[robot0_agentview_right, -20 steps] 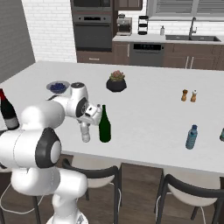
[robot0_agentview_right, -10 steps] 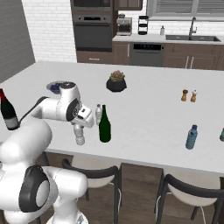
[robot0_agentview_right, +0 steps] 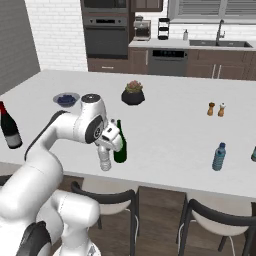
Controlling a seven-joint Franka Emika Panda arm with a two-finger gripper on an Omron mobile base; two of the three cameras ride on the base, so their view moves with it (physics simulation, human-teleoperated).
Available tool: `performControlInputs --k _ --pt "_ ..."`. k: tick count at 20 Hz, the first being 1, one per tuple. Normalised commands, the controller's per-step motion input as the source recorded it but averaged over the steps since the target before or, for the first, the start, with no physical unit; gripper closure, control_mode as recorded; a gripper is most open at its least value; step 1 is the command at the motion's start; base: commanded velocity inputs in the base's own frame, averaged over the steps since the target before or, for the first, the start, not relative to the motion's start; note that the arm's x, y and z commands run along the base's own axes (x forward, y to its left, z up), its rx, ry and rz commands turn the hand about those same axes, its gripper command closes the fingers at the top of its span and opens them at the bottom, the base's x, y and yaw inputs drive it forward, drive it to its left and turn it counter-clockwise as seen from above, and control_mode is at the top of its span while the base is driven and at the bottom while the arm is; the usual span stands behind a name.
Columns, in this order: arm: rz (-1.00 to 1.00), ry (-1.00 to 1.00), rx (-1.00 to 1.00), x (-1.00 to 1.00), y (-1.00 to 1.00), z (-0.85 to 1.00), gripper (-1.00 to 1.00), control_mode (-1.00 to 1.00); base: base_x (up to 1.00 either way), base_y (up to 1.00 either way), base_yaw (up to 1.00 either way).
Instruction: Move the plastic bottles in the middle to the plastics group, and the glass bottles in the middle to the glass group.
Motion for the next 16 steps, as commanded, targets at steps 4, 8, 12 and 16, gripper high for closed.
performControlInputs --k 4,8,12,16 --pt "-0.12 0.1 0.0 -0.14 -1.0 0.19 1.0 -1.0 0.0 0.0 0.0" --pt "-0.06 0.04 0.0 0.0 -1.0 0.08 1.0 -1.0 0.0 0.0 0.0" --pt "0.0 0.0 0.0 0.04 -1.0 0.0 1.0 -1.0 0.0 0.0 0.0" --pt "0.0 -0.01 0.0 0.05 -1.0 0.0 1.0 -1.0 0.0 0.0 0.0"
